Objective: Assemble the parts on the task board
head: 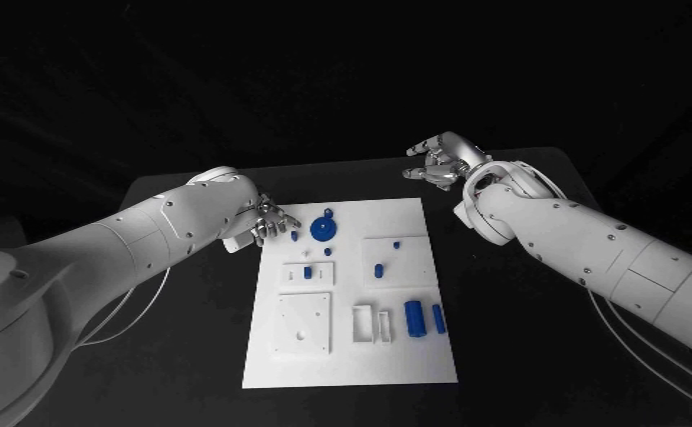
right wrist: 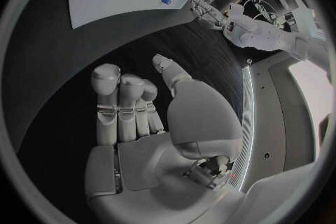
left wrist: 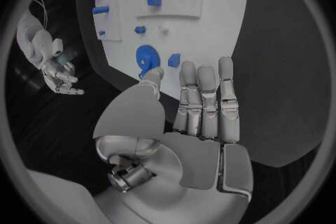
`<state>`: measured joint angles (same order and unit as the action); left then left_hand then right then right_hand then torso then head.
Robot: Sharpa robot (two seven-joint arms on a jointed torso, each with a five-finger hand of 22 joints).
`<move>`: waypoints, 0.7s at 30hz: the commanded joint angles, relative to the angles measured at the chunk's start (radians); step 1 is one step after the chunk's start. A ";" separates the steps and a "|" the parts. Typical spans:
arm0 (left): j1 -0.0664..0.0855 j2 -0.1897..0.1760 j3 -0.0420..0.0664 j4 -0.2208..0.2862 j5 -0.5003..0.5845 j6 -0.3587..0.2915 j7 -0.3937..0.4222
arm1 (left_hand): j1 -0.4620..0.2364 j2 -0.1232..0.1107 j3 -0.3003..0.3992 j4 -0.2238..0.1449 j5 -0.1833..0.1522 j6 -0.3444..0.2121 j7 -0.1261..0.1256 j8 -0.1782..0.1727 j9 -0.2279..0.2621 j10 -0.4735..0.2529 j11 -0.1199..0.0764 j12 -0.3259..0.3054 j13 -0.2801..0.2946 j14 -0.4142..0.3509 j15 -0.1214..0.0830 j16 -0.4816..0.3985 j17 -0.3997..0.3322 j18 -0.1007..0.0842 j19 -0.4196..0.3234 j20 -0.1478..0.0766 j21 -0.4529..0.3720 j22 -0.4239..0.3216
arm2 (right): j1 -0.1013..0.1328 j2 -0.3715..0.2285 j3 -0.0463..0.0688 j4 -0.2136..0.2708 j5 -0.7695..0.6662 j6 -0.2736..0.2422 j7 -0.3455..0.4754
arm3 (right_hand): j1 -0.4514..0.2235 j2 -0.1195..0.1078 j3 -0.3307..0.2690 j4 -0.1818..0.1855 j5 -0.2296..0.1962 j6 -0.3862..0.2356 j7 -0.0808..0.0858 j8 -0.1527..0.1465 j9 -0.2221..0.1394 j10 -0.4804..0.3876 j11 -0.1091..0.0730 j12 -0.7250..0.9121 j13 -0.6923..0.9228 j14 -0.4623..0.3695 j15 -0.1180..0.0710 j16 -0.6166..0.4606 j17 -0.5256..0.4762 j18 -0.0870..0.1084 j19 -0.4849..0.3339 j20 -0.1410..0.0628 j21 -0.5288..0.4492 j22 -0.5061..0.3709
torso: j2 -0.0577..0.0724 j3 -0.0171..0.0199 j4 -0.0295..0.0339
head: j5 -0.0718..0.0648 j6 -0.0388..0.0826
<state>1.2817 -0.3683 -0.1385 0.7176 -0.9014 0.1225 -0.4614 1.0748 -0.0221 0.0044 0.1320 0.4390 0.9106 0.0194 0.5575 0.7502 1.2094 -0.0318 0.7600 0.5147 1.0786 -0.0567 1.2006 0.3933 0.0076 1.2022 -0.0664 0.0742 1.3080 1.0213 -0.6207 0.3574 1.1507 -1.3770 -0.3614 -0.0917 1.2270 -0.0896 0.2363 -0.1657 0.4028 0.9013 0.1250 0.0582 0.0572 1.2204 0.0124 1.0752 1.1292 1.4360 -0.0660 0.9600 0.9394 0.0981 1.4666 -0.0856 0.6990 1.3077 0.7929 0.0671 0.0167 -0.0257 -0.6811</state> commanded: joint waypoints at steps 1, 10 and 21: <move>-0.001 0.004 -0.001 -0.001 -0.015 0.025 0.019 | -0.004 -0.008 -0.001 0.008 -0.006 -0.004 0.001 -0.001 -0.005 -0.006 0.000 0.003 -0.002 -0.007 0.001 0.004 -0.002 -0.008 -0.005 -0.004 -0.001 0.014 | 0.000 0.001 0.001 0.002 0.003 -0.003 0.003 | -0.009 0.003 0.005 -0.001 0.006 -0.003 0.000 -0.001 0.001 0.000 -0.004 -0.005 0.000 0.004 -0.001 -0.004 0.000 0.011 0.055 0.001 -0.002 0.066 | 0.000 -0.0010 0.0006 | -0.003 -0.002; -0.004 0.007 -0.003 -0.002 -0.018 0.039 0.020 | 0.000 -0.013 0.000 0.017 -0.008 -0.007 0.006 -0.009 -0.023 -0.011 0.003 0.002 -0.006 -0.011 0.003 0.003 -0.008 -0.008 -0.008 -0.002 -0.002 0.013 | 0.000 0.003 0.001 0.001 0.003 -0.002 0.003 | -0.009 0.002 0.006 -0.001 0.006 -0.002 0.000 0.000 0.001 0.000 -0.004 -0.006 -0.001 0.004 -0.001 -0.005 0.000 0.010 0.055 0.001 -0.001 0.066 | 0.000 -0.0015 0.0016 | -0.003 -0.003; -0.011 0.012 -0.006 -0.008 -0.014 0.045 0.025 | 0.001 -0.008 -0.003 0.015 -0.008 -0.010 0.017 -0.043 -0.100 -0.022 0.011 0.001 -0.013 -0.017 0.008 0.001 -0.017 -0.008 -0.012 0.001 -0.003 0.010 | 0.000 0.004 0.001 0.002 0.003 -0.002 0.003 | -0.009 0.002 0.006 -0.001 0.006 -0.002 0.000 0.000 0.001 0.000 -0.004 -0.006 -0.001 0.004 -0.001 -0.005 0.000 0.010 0.055 0.001 -0.001 0.066 | 0.002 -0.0004 0.0002 | -0.004 -0.004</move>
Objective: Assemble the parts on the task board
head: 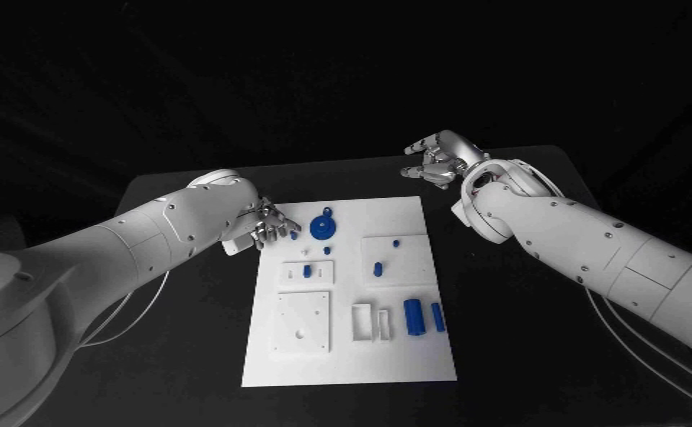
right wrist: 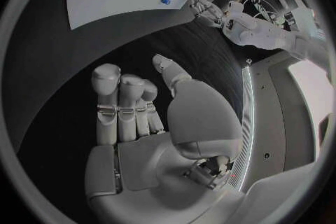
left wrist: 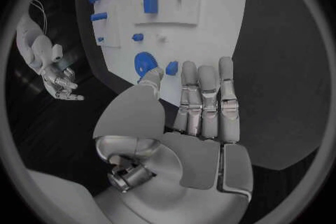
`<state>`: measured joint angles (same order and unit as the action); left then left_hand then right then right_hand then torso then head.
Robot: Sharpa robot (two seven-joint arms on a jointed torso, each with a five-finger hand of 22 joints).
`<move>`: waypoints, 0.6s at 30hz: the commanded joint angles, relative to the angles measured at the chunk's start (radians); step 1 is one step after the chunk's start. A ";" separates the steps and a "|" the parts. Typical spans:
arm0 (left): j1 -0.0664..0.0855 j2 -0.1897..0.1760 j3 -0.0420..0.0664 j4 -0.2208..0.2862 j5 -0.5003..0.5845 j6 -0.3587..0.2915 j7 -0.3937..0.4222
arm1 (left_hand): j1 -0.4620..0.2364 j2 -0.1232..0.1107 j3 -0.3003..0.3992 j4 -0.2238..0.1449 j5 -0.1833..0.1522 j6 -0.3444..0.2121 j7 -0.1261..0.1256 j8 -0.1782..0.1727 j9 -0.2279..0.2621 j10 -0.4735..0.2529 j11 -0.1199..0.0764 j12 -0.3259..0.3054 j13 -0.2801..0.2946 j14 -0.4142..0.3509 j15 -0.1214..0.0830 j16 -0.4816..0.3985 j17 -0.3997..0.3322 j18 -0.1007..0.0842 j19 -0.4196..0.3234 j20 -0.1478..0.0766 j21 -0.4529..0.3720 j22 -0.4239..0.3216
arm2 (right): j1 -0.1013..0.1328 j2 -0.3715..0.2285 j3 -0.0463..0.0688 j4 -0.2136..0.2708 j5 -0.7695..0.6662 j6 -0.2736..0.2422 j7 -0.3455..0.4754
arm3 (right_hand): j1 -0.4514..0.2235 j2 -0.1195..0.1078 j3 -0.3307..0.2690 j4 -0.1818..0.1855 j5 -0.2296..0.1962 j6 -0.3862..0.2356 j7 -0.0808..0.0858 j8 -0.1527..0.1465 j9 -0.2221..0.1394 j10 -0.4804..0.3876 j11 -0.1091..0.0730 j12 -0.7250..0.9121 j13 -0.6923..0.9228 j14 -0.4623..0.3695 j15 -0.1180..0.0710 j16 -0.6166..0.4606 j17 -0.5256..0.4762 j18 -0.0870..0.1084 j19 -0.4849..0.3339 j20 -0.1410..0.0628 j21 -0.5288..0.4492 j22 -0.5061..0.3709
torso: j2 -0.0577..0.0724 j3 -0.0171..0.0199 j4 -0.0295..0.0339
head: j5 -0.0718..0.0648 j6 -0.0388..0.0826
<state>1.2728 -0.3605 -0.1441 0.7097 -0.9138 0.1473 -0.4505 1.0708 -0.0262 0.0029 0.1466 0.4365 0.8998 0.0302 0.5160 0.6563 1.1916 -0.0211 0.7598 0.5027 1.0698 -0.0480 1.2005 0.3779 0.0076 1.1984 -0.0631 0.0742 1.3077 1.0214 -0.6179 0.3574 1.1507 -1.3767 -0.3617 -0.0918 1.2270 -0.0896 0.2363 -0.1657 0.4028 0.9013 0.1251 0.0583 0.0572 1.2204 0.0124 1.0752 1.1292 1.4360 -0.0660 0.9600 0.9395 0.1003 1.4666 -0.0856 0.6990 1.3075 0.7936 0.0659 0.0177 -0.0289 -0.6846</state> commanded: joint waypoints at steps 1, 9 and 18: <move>-0.003 0.005 0.000 -0.001 -0.001 0.021 0.014 | 0.005 -0.004 -0.002 0.001 -0.006 0.000 0.007 -0.002 -0.006 -0.004 0.000 0.001 -0.001 -0.008 0.000 0.001 -0.001 -0.008 -0.008 -0.002 -0.003 0.010 | 0.000 0.001 0.000 0.003 0.003 -0.001 0.003 | -0.009 0.002 0.006 -0.001 0.006 -0.002 0.000 0.000 0.001 0.000 -0.004 -0.006 -0.001 0.004 -0.001 -0.005 0.000 0.008 0.055 0.001 -0.001 0.066 | 0.001 0.0010 -0.0010 | -0.002 0.000; -0.006 0.010 -0.001 -0.010 0.004 0.017 0.017 | 0.006 0.002 -0.003 -0.003 -0.006 -0.005 0.009 -0.001 -0.020 -0.008 0.002 0.001 -0.003 -0.011 0.001 0.001 -0.003 -0.008 -0.008 -0.001 -0.003 0.009 | 0.000 0.001 0.000 0.004 0.003 -0.001 0.002 | -0.009 0.002 0.006 -0.001 0.006 -0.002 0.000 0.000 0.001 0.000 -0.004 -0.006 -0.001 0.004 -0.001 -0.005 0.000 0.008 0.055 0.001 -0.001 0.066 | 0.000 0.0015 -0.0007 | -0.004 -0.001; -0.007 0.019 -0.001 -0.020 0.036 0.010 0.019 | 0.018 0.033 0.001 -0.025 -0.003 -0.011 0.009 0.003 -0.035 -0.013 0.003 -0.002 -0.006 -0.016 0.002 -0.001 -0.007 -0.008 -0.012 0.000 -0.004 0.005 | 0.000 0.003 0.000 0.002 0.003 0.000 0.002 | -0.009 0.002 0.006 -0.001 0.006 -0.002 0.000 0.000 0.001 0.000 -0.004 -0.006 -0.001 0.004 -0.001 -0.005 0.000 0.008 0.055 0.001 -0.001 0.066 | 0.000 -0.0002 0.0025 | -0.005 -0.003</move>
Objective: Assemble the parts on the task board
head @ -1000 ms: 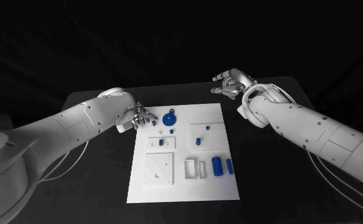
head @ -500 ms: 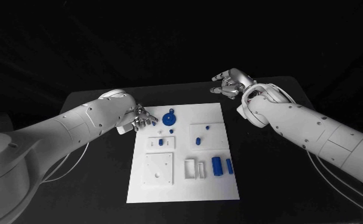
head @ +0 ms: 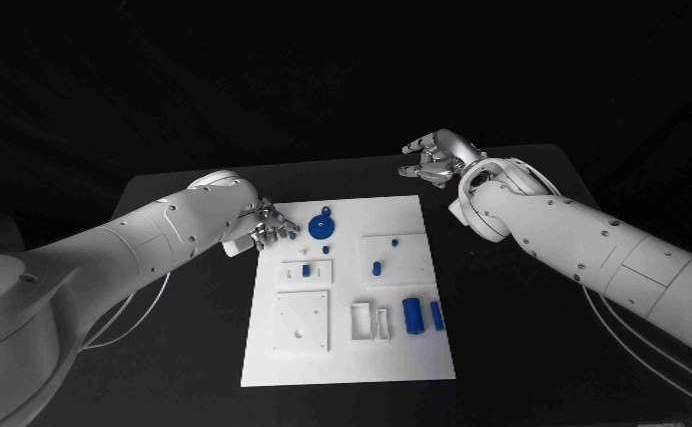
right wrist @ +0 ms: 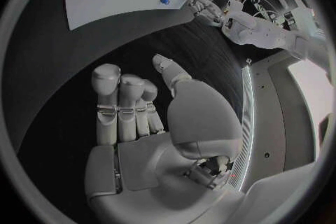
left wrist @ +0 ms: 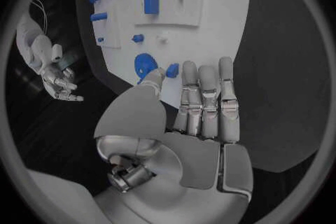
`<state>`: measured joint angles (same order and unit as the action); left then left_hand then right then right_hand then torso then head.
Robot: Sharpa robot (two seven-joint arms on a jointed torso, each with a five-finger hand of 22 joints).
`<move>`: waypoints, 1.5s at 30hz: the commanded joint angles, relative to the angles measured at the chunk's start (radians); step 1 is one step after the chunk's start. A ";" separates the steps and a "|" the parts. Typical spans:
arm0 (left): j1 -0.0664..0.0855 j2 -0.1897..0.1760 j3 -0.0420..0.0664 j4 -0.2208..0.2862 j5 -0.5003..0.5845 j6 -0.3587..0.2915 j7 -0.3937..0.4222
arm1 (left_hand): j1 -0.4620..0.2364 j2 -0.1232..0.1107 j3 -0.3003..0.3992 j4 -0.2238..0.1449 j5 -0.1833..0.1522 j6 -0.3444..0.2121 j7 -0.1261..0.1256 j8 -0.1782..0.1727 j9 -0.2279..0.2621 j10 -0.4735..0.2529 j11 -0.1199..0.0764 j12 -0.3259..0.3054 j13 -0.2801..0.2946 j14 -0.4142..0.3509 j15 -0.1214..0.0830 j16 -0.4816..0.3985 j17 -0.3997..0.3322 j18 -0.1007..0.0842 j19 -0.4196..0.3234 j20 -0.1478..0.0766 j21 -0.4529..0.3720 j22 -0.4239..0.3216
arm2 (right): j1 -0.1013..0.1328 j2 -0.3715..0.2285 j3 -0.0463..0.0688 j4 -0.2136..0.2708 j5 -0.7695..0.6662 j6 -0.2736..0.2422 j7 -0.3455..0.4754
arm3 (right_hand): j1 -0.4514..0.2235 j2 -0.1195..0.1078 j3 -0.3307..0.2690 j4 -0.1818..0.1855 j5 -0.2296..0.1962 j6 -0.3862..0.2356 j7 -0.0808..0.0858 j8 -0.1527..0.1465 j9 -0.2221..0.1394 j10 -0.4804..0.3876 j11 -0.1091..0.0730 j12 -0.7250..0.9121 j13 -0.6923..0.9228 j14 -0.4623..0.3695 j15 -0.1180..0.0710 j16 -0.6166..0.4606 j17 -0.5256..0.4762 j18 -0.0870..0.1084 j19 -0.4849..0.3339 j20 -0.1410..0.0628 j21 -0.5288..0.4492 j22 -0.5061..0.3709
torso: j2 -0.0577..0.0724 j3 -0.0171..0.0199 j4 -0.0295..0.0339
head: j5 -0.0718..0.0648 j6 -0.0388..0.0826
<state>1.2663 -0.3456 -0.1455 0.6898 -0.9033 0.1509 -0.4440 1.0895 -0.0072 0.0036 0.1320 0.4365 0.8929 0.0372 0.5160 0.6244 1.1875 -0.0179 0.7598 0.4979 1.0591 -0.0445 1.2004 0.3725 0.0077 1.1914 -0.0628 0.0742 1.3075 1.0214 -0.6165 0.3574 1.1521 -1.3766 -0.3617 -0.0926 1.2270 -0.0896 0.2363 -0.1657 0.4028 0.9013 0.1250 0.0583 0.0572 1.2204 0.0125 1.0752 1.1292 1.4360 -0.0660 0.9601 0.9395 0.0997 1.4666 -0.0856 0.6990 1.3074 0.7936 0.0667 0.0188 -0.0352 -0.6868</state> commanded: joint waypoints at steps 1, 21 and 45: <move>-0.001 0.005 0.000 0.000 0.028 0.006 0.012 | 0.002 0.019 0.003 -0.013 -0.002 -0.004 0.002 0.003 -0.003 -0.009 -0.001 -0.002 -0.002 -0.005 -0.001 -0.001 -0.001 -0.008 -0.005 0.000 -0.004 0.005 | 0.000 0.002 0.000 0.001 0.002 0.000 0.003 | -0.009 0.002 0.006 -0.001 0.006 -0.002 0.000 0.000 0.001 0.000 -0.004 -0.006 -0.001 0.004 -0.001 -0.005 0.000 0.009 0.055 0.001 -0.001 0.066 | 0.000 -0.0008 0.0011 | 0.002 -0.001; -0.001 0.005 -0.001 0.002 0.059 0.015 0.009 | 0.055 0.091 0.088 -0.128 0.015 -0.010 -0.007 0.021 -0.005 -0.004 -0.007 -0.017 -0.011 -0.004 -0.005 -0.004 -0.003 -0.008 -0.007 -0.003 -0.003 0.009 | 0.000 0.005 0.000 -0.004 0.002 0.007 -0.001 | -0.009 0.002 0.009 0.001 0.006 -0.002 0.000 0.000 0.001 0.002 -0.004 -0.004 0.000 0.004 -0.001 -0.005 0.002 0.009 0.055 0.001 -0.001 0.065 | 0.000 0.0004 -0.0011 | 0.007 -0.001; 0.010 -0.128 0.003 0.193 0.143 -0.064 -0.014 | 0.039 0.107 0.196 -0.235 0.107 0.008 -0.024 0.079 0.122 0.042 -0.025 -0.023 -0.010 0.031 -0.023 0.005 0.014 -0.008 0.015 -0.021 0.017 0.022 | 0.000 -0.007 0.000 -0.016 0.006 0.010 -0.004 | -0.012 0.001 0.009 0.002 0.006 0.002 0.000 0.000 0.001 0.003 -0.004 -0.003 0.002 0.004 -0.001 -0.006 0.001 0.008 0.055 0.000 0.000 0.065 | -0.006 0.0010 0.0087 | 0.012 -0.011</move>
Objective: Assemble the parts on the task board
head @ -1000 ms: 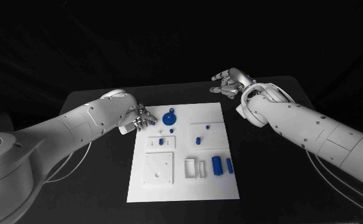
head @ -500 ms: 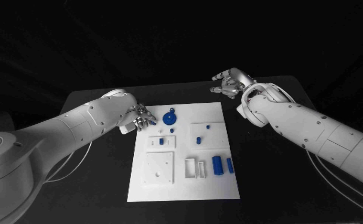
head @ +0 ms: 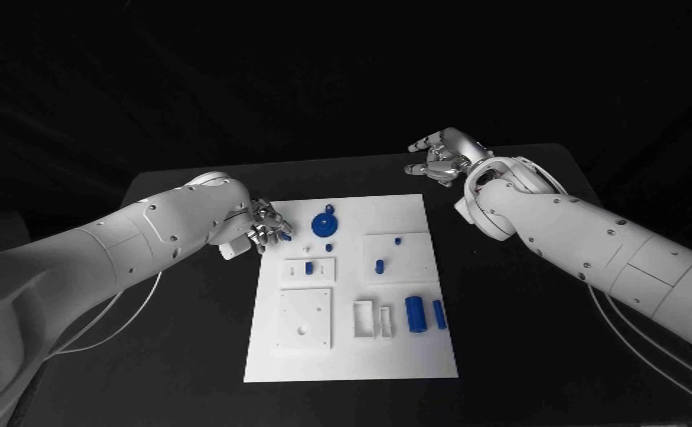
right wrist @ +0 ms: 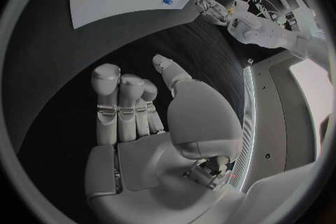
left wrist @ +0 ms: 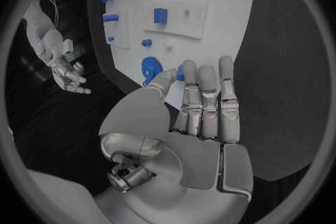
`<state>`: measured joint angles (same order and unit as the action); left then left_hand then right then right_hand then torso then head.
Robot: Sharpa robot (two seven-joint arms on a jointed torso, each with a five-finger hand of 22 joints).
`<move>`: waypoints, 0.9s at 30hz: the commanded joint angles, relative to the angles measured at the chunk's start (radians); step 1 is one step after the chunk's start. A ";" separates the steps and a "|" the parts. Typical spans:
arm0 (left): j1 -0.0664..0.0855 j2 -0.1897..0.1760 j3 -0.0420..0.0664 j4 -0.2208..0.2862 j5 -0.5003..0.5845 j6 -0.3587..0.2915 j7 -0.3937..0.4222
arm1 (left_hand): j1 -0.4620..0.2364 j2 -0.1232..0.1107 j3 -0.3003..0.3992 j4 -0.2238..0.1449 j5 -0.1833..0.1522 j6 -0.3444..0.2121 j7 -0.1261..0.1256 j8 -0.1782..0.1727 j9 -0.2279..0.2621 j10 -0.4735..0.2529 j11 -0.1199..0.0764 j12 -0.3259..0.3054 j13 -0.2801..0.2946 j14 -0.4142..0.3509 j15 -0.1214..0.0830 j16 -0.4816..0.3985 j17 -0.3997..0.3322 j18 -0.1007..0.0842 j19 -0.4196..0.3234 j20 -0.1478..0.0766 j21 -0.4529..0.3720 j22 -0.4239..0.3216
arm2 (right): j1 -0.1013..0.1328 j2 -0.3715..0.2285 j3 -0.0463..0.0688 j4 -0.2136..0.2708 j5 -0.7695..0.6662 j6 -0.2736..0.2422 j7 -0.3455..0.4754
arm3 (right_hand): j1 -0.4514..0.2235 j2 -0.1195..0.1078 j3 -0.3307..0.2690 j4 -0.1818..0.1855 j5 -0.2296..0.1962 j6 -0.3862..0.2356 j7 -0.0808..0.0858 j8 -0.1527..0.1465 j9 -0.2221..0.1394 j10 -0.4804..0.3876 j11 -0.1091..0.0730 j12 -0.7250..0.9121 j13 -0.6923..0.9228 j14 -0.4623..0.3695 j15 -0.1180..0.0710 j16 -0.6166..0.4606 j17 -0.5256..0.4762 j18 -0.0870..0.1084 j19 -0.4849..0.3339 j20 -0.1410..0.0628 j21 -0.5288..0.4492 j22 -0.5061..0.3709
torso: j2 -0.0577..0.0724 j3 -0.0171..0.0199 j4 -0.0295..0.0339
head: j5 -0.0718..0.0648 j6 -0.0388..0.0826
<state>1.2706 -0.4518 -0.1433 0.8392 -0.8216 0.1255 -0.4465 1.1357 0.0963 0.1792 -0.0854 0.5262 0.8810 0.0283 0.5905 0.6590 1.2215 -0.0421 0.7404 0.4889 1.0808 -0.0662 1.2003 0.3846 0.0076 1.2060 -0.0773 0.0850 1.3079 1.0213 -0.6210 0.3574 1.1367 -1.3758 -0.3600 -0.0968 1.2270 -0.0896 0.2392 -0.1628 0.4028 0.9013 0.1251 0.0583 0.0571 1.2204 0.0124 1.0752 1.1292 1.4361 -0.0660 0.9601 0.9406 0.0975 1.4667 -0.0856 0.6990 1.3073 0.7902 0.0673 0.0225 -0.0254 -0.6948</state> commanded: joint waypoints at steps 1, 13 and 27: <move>0.008 -0.035 0.001 0.066 0.067 -0.044 -0.014 | -0.014 0.003 0.028 -0.022 0.019 0.021 -0.015 0.005 0.094 0.010 -0.001 -0.004 0.000 0.010 -0.002 0.004 0.004 -0.008 0.000 -0.007 0.011 0.021 | 0.000 -0.004 0.000 -0.001 0.006 0.008 0.000 | -0.013 0.001 0.004 0.001 0.008 0.002 0.000 0.000 0.001 0.002 -0.004 -0.004 0.001 0.004 -0.001 -0.006 0.000 0.010 0.055 0.000 -0.001 0.064 | -0.004 0.0003 0.0070 | 0.001 -0.005; 0.015 -0.156 0.000 0.298 0.016 -0.153 -0.028 | -0.021 -0.002 0.043 -0.047 0.043 0.042 -0.021 0.003 0.111 0.033 -0.009 -0.007 0.004 0.029 -0.010 0.008 0.013 -0.008 0.005 -0.016 0.039 0.022 | 0.000 -0.005 0.000 -0.006 0.009 0.008 0.001 | -0.013 0.001 0.004 0.001 0.008 0.002 0.000 0.000 0.001 0.002 -0.004 -0.004 0.001 0.004 -0.001 -0.006 0.000 0.010 0.055 0.000 -0.001 0.064 | -0.011 -0.0033 0.0192 | 0.003 -0.019; -0.007 -0.189 -0.045 0.403 -0.142 -0.238 -0.022 | -0.023 -0.001 0.046 -0.062 0.046 0.054 -0.023 -0.005 0.115 0.045 -0.012 -0.015 0.006 0.040 -0.014 0.003 0.016 -0.008 0.004 -0.020 0.058 0.021 | 0.000 -0.002 0.000 -0.009 0.012 0.010 0.003 | -0.013 0.001 0.002 0.004 0.009 0.004 -0.001 0.000 0.002 0.002 -0.004 -0.004 0.001 0.004 -0.001 -0.006 0.000 0.010 0.055 0.000 -0.002 0.064 | -0.008 -0.0031 0.0173 | 0.015 -0.029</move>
<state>1.2662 -0.6445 -0.1866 1.2370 -0.8849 -0.0646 -0.4742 1.1085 0.0851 0.2009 -0.1205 0.5687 0.8932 0.0406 0.5856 0.7034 1.2582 -0.0550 0.7288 0.4938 1.1151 -0.0786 1.2043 0.4001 0.0075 1.2114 -0.0898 0.1372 1.3075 1.0214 -0.6244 0.3574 1.1271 -1.3670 -0.3595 -0.0985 1.2229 -0.0855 0.2392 -0.1628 0.4068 0.9013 0.1250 0.0583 0.0571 1.2204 0.0124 1.0751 1.1292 1.4360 -0.0660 0.9601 0.9405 0.0924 1.4666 -0.0856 0.6990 1.3079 0.7800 0.0634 0.0418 -0.0118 -0.7237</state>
